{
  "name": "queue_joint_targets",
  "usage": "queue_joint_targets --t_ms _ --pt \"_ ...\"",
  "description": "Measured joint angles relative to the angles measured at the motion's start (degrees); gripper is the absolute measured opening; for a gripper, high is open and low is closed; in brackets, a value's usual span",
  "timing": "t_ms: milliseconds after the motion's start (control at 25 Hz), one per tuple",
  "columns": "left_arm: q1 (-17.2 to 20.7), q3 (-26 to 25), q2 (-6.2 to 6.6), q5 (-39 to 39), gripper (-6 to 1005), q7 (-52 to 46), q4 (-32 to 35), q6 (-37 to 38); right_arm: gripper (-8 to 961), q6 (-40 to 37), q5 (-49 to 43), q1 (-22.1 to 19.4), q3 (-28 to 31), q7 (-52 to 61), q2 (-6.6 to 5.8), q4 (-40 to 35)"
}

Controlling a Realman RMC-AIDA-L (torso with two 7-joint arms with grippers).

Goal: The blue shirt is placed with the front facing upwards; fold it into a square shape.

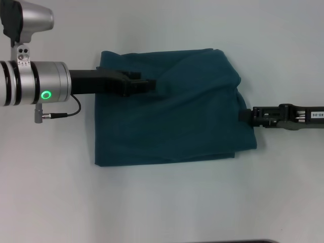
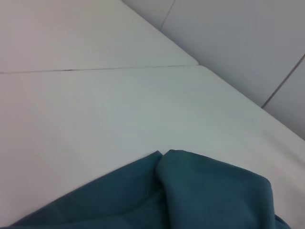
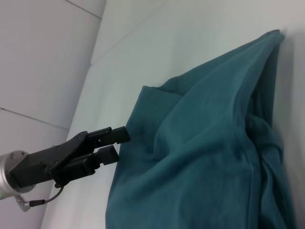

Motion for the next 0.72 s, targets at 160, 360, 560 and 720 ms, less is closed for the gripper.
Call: queue_joint_targets --t_ms 160,360,560,720 --pt "-0.5 0.0 0.05 0.3 542 0.2 0.9 -0.7 757 -0.2 0.0 0.2 0.2 0.0 0.1 -0.6" --pt "-1.0 0.0 0.14 0.4 542 0.6 1.5 -0.9 664 -0.3 0.0 0.7 0.1 0.0 0.24 -1.6" --pt "-1.1 0.0 0.17 0.5 542 0.8 1.5 -1.3 470 -0.1 0.0 1.1 0.1 -0.4 0.26 -2.1" --pt "-1.1 0.1 0.15 0.5 542 0.9 1.5 -1.4 333 -0.1 0.0 1.0 0.0 -0.4 0.22 -2.0"
